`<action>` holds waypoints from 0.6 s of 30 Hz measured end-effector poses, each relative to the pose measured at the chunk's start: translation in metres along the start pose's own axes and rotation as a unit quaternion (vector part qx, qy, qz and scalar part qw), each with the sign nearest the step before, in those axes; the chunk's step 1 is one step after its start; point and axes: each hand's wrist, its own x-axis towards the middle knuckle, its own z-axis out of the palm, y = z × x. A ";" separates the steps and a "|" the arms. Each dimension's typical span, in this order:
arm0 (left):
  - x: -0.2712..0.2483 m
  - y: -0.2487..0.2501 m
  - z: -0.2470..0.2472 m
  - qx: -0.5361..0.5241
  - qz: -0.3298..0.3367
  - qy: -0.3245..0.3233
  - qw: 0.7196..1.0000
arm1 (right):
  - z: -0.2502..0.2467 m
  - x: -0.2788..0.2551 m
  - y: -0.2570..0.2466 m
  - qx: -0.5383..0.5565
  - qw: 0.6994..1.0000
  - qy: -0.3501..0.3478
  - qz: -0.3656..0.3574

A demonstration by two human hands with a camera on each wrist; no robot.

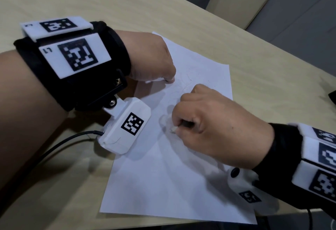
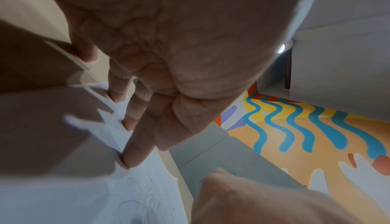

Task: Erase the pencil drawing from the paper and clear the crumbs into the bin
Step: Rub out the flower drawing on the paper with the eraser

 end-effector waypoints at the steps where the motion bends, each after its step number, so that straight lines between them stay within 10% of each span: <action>1: 0.000 0.001 0.000 0.004 0.002 -0.002 1.000 | -0.001 0.001 0.002 -0.007 1.000 0.002 0.015; 18: 0.000 0.003 0.001 0.009 -0.004 -0.001 1.000 | -0.004 -0.002 0.015 -0.003 0.998 0.008 0.054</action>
